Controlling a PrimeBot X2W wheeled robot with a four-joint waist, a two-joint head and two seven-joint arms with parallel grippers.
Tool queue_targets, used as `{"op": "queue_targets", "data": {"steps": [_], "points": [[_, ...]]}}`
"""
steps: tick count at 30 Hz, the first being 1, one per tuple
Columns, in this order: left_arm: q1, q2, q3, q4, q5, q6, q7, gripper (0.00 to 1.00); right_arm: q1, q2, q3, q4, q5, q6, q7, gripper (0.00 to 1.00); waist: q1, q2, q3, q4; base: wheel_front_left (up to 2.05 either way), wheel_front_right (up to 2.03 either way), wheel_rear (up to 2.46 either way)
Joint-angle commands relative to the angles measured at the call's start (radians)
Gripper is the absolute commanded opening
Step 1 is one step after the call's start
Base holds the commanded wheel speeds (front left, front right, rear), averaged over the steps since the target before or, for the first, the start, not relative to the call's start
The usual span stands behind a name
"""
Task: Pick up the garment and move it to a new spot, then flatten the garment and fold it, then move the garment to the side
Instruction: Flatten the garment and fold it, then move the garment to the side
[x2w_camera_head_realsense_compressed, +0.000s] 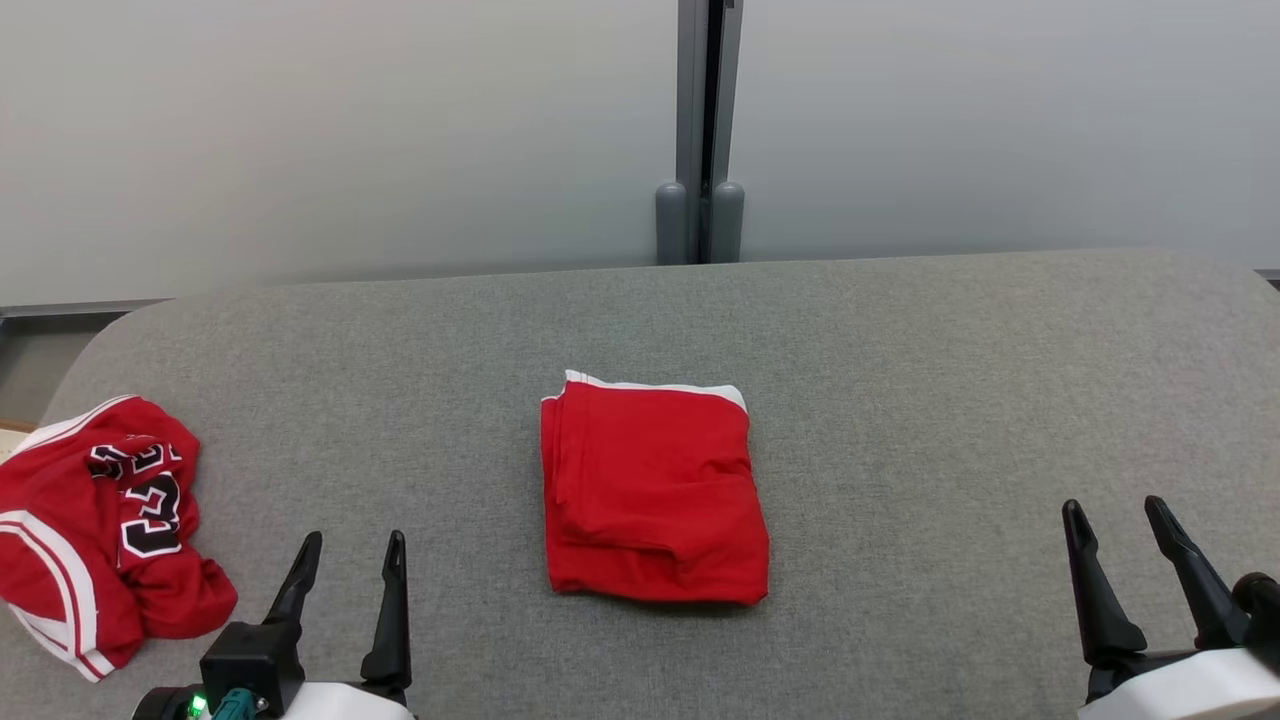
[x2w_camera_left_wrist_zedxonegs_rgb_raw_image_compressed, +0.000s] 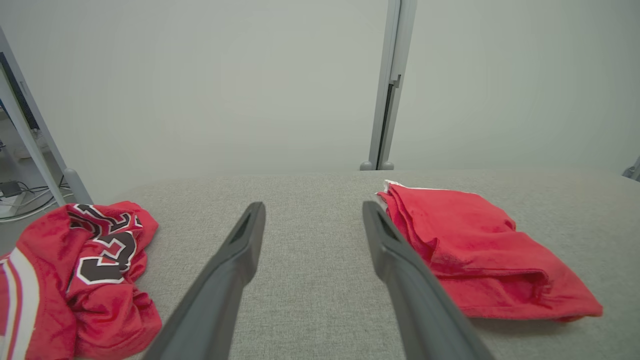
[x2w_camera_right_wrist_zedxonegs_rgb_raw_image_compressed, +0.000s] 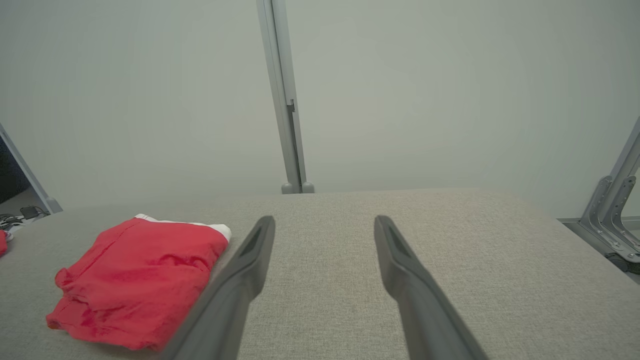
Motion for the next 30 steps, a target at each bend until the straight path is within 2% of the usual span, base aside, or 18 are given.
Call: {"op": "queue_targets", "data": {"steps": [1, 14, 18, 22, 30], "points": [[0.004, 0.004, 0.001, -0.002, -0.007, 0.006, 0.0, 1.0, 0.003, 0.0, -0.004, -0.002, -0.004, 0.0, 0.0, 1.0, 0.0, -0.0001, -0.002, -0.001, 0.0, 0.0, 0.0], [-0.021, 0.008, -0.01, 0.026, -0.01, 0.008, -0.008, 1.0, 0.016, 0.004, 0.0, 0.015, -0.009, 0.0, 0.016, 1.0, 0.0, -0.0001, -0.023, 0.015, 0.0, 0.0, 0.0], [-0.045, -0.001, -0.018, 0.028, -0.012, 0.001, -0.013, 1.0, -0.003, 0.003, 0.003, 0.034, -0.005, 0.0, 0.024, 1.0, 0.0, -0.0001, -0.013, 0.039, 0.0, 0.0, 0.0], [-0.088, -0.01, -0.027, 0.026, -0.007, -0.003, -0.025, 1.0, -0.045, -0.007, 0.016, 0.09, 0.002, 0.0, 0.01, 1.0, 0.0, -0.0001, 0.018, 0.103, 0.0, 0.0, 0.0], [-0.211, -0.069, -0.061, 0.033, 0.007, -0.019, -0.074, 1.0, -0.2, -0.044, 0.075, 0.242, 0.039, 0.0, -0.02, 1.0, 0.0, -0.0001, 0.173, 0.27, 0.0, 0.0, 0.0]]}}
